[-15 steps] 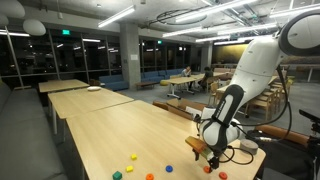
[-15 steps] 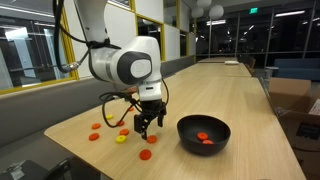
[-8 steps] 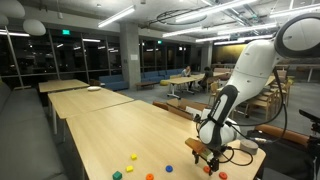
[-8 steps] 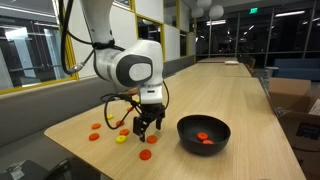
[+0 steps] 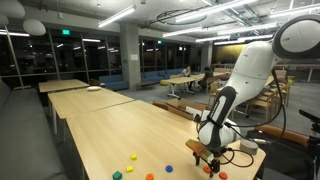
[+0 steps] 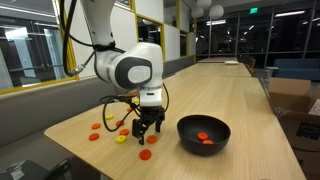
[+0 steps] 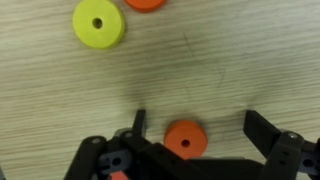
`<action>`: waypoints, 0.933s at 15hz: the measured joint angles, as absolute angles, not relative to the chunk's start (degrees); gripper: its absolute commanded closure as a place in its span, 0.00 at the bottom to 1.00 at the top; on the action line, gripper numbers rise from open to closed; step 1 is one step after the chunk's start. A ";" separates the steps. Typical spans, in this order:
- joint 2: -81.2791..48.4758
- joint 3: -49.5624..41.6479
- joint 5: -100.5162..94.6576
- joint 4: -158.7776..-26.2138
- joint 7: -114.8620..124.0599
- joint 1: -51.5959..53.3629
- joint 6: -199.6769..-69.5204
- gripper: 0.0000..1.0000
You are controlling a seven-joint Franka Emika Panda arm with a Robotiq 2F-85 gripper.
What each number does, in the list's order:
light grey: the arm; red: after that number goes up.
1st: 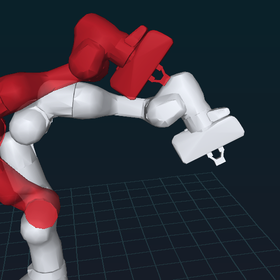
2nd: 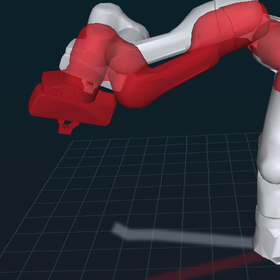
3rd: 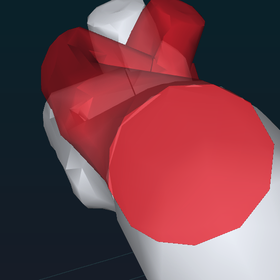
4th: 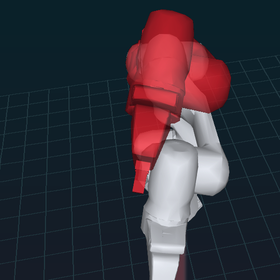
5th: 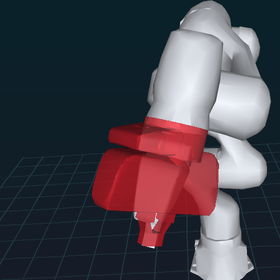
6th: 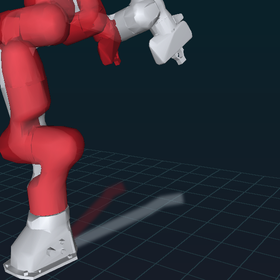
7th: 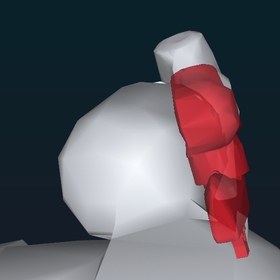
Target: Put some of the rings in the black bowl
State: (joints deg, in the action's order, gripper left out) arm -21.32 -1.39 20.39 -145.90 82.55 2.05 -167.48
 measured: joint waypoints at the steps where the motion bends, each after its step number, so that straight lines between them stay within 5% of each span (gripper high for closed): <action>1: -21.30 -2.45 20.18 -145.90 83.28 3.19 -167.27 0.00; 14: -21.21 -13.69 9.38 -146.81 99.17 15.56 -166.16 0.00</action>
State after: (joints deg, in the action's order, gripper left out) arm -21.21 -13.69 9.38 -146.81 99.17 15.56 -166.16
